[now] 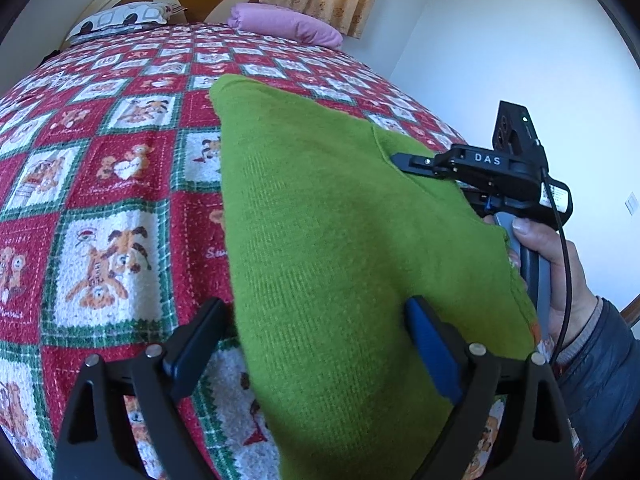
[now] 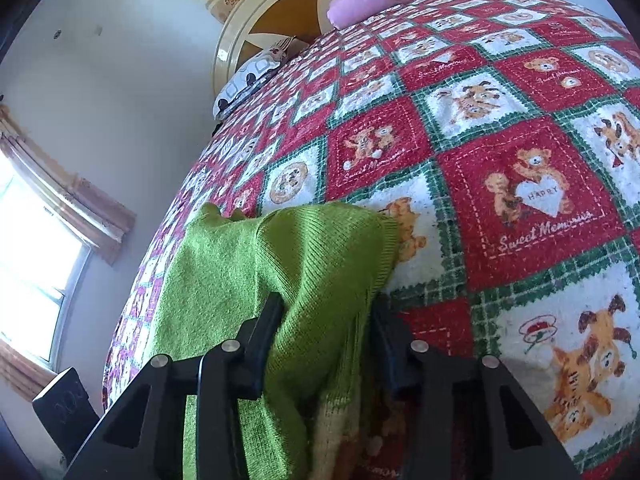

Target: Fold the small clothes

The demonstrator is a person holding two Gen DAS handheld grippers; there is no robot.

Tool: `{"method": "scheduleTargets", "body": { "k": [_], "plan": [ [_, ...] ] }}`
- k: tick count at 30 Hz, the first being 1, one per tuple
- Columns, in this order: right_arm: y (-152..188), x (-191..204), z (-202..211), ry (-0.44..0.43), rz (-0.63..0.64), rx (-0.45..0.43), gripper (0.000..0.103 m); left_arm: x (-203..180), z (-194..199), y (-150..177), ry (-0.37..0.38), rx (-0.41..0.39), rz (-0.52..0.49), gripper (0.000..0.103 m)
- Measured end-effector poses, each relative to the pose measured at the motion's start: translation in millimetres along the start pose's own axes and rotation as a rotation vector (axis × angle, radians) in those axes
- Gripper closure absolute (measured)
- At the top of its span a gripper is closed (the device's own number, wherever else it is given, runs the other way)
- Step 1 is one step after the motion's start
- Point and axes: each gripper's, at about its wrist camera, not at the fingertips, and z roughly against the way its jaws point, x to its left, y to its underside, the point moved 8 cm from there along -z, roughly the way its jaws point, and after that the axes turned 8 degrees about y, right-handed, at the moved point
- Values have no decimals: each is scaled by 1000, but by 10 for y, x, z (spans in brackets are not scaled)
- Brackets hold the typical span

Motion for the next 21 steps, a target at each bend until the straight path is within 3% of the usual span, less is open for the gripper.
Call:
{"method": "scheduleTargets", "body": {
  "k": [5, 16, 21],
  "plan": [
    [-6, -10, -23, -5, -20, 17, 60, -56, -15, -11, 15, 7, -20, 19],
    [18, 1, -5, -5, -4, -17, 62, -66, -12, -7, 35, 9, -11, 24],
    [54, 68, 52, 12, 54, -59, 72, -65, 9, -9, 51, -2, -8, 31]
  ]
}}
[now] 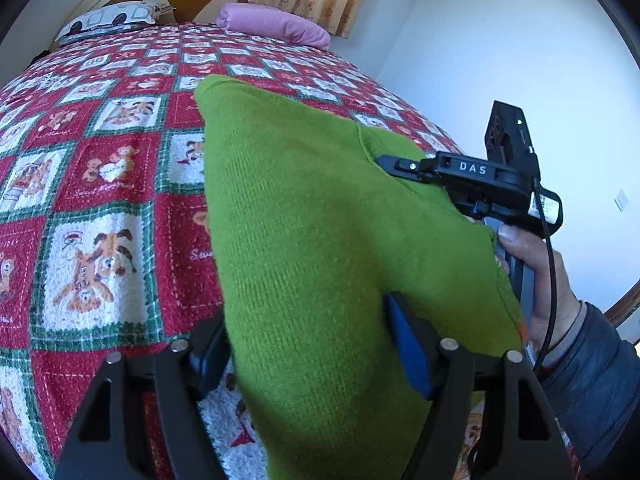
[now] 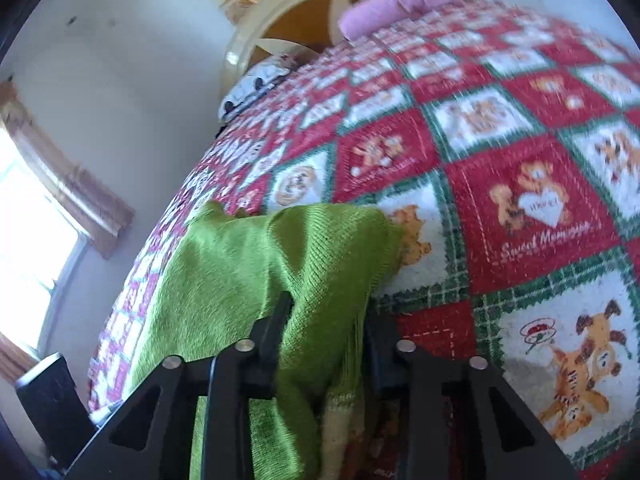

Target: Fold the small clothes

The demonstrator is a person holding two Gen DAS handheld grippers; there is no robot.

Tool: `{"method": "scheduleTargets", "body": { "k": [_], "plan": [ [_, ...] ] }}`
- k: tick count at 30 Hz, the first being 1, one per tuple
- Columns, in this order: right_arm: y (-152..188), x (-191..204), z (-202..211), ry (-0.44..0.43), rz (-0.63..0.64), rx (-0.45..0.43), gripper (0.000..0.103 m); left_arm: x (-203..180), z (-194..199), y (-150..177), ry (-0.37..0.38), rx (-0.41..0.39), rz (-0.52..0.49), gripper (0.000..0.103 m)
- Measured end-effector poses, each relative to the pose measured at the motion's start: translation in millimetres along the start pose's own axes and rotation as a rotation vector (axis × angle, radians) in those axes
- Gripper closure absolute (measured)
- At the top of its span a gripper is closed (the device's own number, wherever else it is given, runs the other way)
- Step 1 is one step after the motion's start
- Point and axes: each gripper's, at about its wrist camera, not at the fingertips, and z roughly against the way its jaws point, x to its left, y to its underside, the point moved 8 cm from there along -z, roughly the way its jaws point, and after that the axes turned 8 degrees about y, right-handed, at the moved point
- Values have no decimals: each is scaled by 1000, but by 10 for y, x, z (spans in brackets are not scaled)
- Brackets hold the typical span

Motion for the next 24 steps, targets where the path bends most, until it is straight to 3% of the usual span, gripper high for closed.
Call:
{"method": "scheduleTargets", "body": {
  "k": [4, 8, 10, 24],
  "plan": [
    [-6, -58, -43, -17, -39, 24, 72, -24, 15, -7, -8, 0, -6, 40],
    [-24, 79, 30, 58, 13, 9, 78, -104, 72, -80, -51, 33, -38, 56],
    [-48, 153, 103, 33, 0, -8, 80, -129, 99, -112, -73, 41, -65, 59],
    [-71, 412, 395, 73, 2, -47, 80, -174, 299, -159, -99, 46, -104, 64]
  ]
}}
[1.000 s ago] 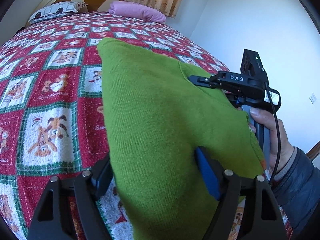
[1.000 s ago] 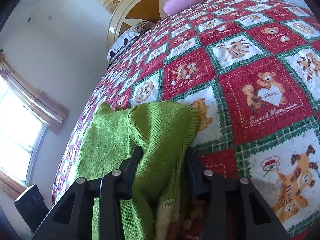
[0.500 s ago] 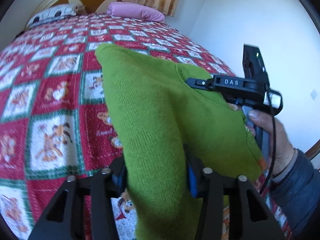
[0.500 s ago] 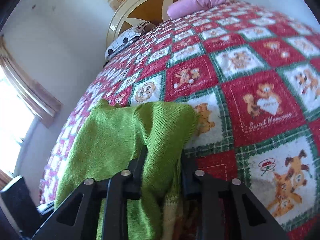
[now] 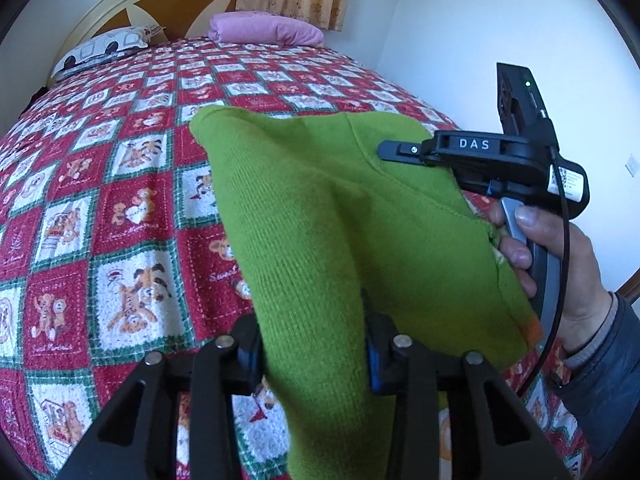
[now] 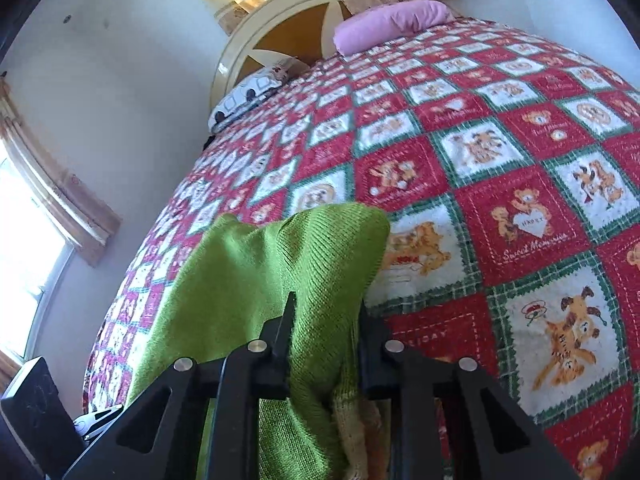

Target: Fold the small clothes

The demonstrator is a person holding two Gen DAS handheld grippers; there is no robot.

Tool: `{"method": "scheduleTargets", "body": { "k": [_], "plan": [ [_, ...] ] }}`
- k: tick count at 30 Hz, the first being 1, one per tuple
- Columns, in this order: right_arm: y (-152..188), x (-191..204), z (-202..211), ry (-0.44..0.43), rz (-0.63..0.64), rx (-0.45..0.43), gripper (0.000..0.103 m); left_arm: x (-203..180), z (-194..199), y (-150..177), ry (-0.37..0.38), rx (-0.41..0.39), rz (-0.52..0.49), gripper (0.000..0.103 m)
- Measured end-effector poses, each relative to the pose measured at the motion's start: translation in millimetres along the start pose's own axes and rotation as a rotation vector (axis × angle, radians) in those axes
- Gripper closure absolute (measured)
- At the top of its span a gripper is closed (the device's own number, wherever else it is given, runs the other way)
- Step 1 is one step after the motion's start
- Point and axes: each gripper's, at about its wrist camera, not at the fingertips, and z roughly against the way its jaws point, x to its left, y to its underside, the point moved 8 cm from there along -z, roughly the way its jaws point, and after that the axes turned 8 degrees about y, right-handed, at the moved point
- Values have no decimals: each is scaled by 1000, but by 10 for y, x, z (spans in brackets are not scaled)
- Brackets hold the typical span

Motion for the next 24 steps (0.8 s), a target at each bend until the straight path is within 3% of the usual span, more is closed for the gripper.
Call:
{"method": "scheduleTargets", "body": {
  "k": [24],
  "plan": [
    [358, 919, 340, -110, 48, -23, 80, 247, 822, 307, -41, -102, 26, 64]
  ]
}}
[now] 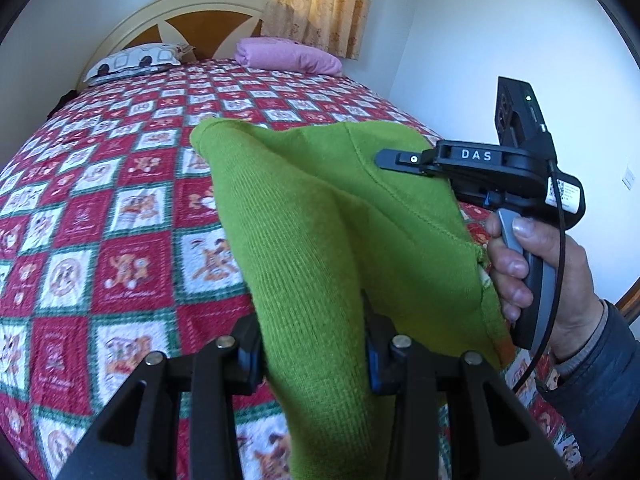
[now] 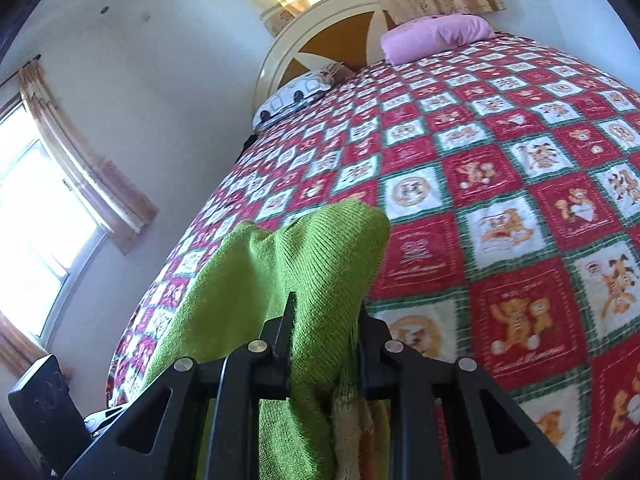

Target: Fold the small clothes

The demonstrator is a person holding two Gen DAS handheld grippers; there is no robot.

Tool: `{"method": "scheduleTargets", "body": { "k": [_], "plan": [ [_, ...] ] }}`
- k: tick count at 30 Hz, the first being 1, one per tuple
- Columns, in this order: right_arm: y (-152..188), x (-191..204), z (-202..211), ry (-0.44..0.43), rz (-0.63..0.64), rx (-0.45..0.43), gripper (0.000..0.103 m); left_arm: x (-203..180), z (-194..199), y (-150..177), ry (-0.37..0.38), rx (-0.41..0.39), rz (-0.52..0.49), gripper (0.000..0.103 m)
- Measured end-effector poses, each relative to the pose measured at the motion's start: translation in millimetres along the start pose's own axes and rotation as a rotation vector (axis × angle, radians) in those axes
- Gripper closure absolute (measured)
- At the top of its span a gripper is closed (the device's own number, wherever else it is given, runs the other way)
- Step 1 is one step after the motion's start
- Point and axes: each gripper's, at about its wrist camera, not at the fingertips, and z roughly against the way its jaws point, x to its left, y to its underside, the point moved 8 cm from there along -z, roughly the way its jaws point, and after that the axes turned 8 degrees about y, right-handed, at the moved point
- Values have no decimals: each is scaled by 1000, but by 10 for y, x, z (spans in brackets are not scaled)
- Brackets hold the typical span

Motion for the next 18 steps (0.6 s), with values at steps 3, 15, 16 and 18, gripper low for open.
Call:
{"method": "scheduleTargets", "body": {
  "k": [3, 15, 16, 18],
  "plan": [
    [63, 127, -16, -17, 4, 8, 80, 65, 116, 39, -6, -11, 8, 64],
    [286, 784, -113, -75, 65, 49, 80, 330, 643, 231, -51, -72, 43, 64],
    [305, 850, -119, -85, 70, 51, 80, 361, 690, 245, -57, -78, 47, 64],
    [349, 1003, -138, -104, 84, 53, 80, 416, 790, 284, -67, -88, 52, 64]
  ]
}}
